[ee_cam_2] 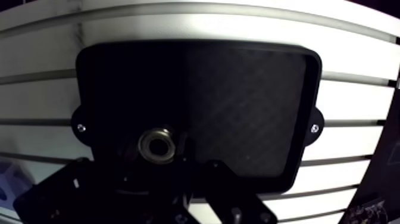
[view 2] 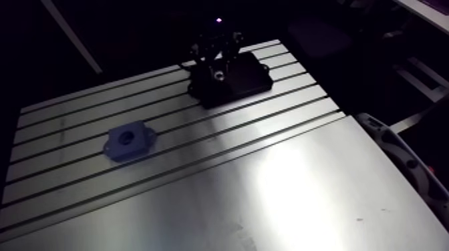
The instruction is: Pick up the bearing and press it into the housing until flush.
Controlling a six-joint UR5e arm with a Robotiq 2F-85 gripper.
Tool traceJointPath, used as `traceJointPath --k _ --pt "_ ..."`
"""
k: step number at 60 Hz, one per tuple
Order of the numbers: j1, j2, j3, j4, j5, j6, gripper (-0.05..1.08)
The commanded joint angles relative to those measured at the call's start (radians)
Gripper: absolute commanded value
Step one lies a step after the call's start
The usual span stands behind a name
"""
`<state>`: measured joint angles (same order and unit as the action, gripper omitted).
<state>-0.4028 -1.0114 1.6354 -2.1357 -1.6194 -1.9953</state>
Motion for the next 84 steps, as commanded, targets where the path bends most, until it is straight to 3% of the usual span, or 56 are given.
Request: traceJointPath --k 1,10,21,36,43,55,63,73,84 --pt "0.001 -0.04 -0.013 0.078 -0.002 0.007 0.66" --pt "0.007 -0.075 -0.009 0.127 -0.015 0.026 0.66" --pt "0.013 -0.124 -0.004 0.163 -0.014 0.049 0.66" --pt "0.106 -0.179 0.029 0.165 -0.015 0.086 0.66" --pt "0.143 -0.194 0.062 0.161 -0.005 0.12 0.67" --pt "0.203 -0.238 0.101 0.137 -0.004 0.147 0.68" --pt "0.254 -0.268 0.135 0.109 0.015 0.146 0.69" --pt "0.279 -0.291 0.173 0.093 0.039 0.146 0.69" --pt "0.307 -0.292 0.2 0.072 0.041 0.146 0.69"
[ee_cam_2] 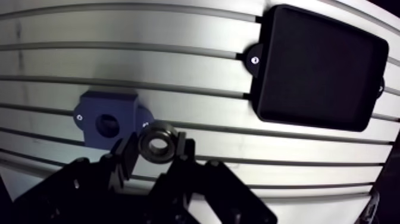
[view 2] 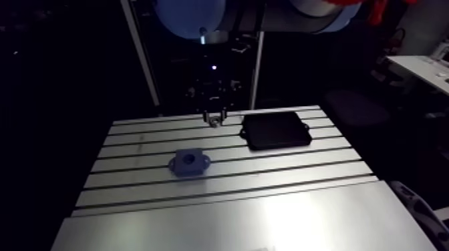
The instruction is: Pick up the bearing and press it into the housing until flush.
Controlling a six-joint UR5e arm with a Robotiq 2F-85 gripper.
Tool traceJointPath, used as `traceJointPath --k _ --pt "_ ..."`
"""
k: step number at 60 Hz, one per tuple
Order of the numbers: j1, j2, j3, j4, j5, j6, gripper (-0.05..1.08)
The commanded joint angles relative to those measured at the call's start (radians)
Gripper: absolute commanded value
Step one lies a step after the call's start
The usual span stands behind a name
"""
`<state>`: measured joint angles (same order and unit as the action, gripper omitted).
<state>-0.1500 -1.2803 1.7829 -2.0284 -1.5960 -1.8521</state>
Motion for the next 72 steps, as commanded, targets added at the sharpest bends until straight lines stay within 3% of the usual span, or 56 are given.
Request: traceJointPath --k 1,36,72 --pt "0.054 -0.023 0.052 -0.035 0.018 0.003 0.69" --pt "0.091 -0.012 0.115 -0.11 0.018 0.01 0.7" --pt "0.127 0.02 0.127 -0.128 0.015 0.053 0.7"
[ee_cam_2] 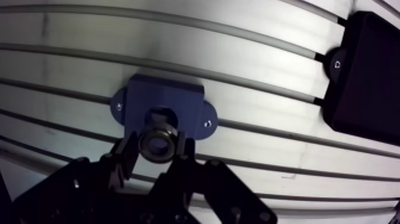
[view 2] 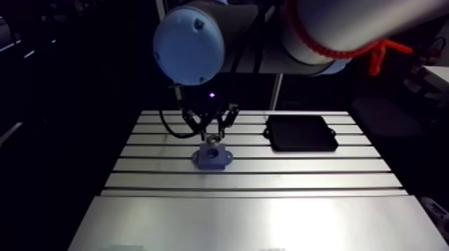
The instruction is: Pick up the bearing and press it into the housing until flush.
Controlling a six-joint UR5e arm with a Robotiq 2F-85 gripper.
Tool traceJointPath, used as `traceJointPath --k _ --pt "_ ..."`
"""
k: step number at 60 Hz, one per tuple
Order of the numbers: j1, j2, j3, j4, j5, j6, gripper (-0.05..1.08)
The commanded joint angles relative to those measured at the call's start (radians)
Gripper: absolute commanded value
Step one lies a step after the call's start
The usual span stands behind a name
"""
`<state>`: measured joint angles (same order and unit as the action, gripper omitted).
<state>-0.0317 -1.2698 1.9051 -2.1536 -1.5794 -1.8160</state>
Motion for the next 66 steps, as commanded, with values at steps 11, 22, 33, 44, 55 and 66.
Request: traceJointPath --k 11,22,33,44,55,66 --pt "0.01 0.02 0.013 -0.029 -0.004 0.031 0.7" --pt "0.023 0.028 0.013 -0.038 -0.003 0.059 0.7" --pt "0.026 0.034 0.012 -0.039 -0.004 0.094 0.7" --pt "0.026 0.036 0.01 -0.042 -0.009 0.094 0.7" --pt "0.024 0.042 0.012 -0.044 -0.009 0.1 0.7" --pt "0.026 0.043 0.012 -0.044 -0.011 0.107 0.7"
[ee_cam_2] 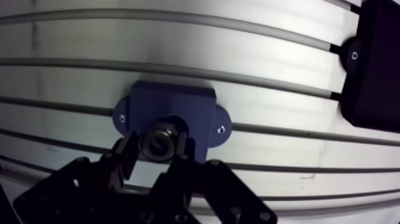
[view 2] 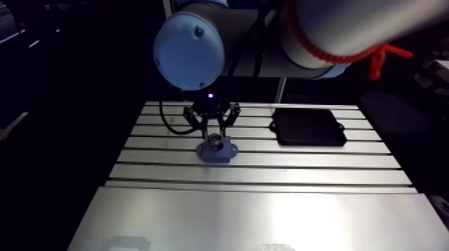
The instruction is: Pick up the bearing and press it into the housing until flush.
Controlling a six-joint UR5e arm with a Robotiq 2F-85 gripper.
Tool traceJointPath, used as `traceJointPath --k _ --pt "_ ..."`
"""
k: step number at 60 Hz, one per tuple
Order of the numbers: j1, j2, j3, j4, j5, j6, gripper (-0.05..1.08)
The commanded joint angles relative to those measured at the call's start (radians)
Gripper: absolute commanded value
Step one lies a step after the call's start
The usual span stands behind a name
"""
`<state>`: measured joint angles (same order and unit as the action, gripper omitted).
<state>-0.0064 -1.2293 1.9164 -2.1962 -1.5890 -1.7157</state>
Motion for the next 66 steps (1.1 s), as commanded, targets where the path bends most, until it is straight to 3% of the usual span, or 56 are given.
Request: traceJointPath --k 1,66 --pt "0.0 0.003 0.0 -0.001 -0.001 0.006 0.7" --pt "-0.01 0.02 0.003 -0.004 0.004 -0.005 0.7"
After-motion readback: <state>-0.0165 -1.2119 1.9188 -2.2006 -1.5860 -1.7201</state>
